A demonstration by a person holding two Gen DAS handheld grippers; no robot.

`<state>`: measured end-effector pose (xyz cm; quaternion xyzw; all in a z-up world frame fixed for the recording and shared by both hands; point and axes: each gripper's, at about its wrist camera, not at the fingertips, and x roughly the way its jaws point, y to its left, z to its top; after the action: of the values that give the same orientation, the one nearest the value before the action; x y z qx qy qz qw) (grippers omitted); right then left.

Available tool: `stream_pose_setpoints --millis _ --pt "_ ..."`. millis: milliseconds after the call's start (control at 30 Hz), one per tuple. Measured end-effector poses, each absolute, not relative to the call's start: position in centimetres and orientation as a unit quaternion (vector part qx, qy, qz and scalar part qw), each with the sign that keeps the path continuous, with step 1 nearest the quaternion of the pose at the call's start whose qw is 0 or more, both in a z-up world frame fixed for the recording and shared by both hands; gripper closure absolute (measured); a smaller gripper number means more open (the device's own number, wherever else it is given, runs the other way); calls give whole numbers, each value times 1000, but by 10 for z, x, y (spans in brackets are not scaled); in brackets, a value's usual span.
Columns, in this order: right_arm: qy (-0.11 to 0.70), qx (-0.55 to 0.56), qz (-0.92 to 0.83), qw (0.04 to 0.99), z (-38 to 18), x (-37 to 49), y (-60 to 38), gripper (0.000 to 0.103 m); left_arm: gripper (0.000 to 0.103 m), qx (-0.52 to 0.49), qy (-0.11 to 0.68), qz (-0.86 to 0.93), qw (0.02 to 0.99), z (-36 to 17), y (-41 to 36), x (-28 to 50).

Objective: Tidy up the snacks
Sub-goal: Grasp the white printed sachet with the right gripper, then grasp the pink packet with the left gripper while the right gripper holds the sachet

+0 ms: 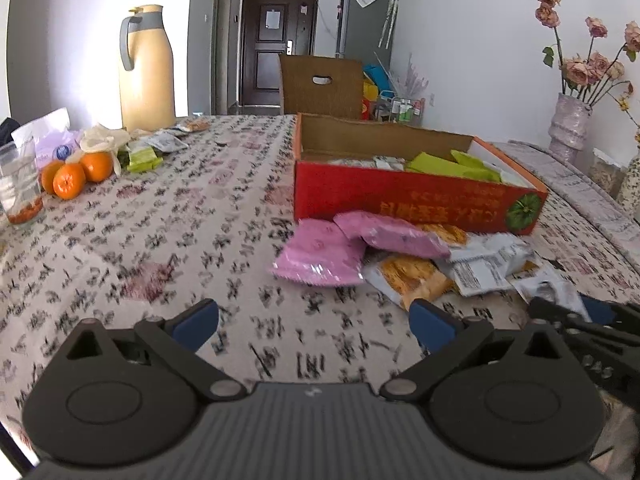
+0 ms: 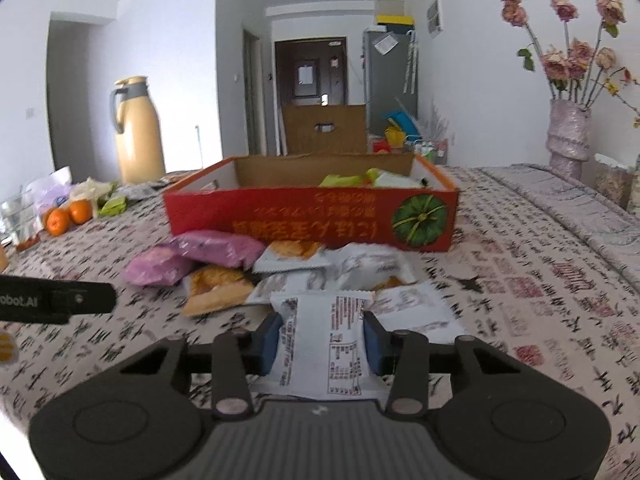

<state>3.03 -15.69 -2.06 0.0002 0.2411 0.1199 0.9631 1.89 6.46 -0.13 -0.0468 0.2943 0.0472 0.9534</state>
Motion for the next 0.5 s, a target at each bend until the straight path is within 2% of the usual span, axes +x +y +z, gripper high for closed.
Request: stream_pose_setpoints --millis 267,500 --pt "222 11 76 972 -13 50 -184 61 0 -12 297 53 953 6 70 58" --pt "218 20 39 975 -14 71 -207 61 0 29 329 36 943 -6 60 95"
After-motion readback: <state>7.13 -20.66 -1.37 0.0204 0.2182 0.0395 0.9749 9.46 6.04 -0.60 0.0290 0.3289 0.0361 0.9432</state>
